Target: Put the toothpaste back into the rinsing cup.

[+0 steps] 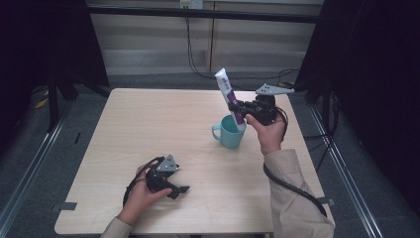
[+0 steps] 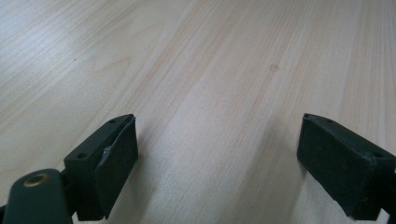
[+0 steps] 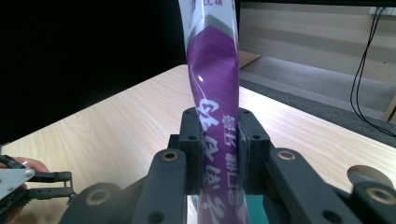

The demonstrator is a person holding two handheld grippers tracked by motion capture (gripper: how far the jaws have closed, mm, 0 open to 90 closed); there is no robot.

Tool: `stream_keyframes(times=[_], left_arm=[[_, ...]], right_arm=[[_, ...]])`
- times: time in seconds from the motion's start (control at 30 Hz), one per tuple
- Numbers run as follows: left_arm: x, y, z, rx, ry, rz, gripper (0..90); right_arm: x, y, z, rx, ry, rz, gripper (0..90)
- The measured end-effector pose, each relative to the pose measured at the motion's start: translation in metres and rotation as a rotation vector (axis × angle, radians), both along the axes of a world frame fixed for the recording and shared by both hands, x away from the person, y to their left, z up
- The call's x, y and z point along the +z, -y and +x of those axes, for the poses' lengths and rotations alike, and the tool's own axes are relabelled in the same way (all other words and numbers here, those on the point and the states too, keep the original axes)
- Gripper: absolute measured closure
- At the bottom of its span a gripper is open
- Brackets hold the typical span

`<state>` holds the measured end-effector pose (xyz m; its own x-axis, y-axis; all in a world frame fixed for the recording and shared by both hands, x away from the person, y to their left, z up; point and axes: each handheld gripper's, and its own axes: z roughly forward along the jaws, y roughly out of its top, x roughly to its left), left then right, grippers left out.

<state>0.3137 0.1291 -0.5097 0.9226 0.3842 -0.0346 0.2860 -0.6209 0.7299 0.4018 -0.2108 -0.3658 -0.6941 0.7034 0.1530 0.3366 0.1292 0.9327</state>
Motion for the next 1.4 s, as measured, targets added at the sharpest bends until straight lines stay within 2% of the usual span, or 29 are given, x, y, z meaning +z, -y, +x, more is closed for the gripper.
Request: stream_keyframes(times=[0.57, 1.4], left_arm=[[0.000, 0.000, -0.001, 0.004, 0.001, 0.004, 12.2], [0.000, 0.000, -0.001, 0.007, -0.001, 0.002, 12.2]], right_arm=[[-0.009, -0.004, 0.013, -0.024, 0.000, 0.018, 74.8], [-0.030, -0.010, 0.025, -0.044, -0.008, -0.001, 74.6]])
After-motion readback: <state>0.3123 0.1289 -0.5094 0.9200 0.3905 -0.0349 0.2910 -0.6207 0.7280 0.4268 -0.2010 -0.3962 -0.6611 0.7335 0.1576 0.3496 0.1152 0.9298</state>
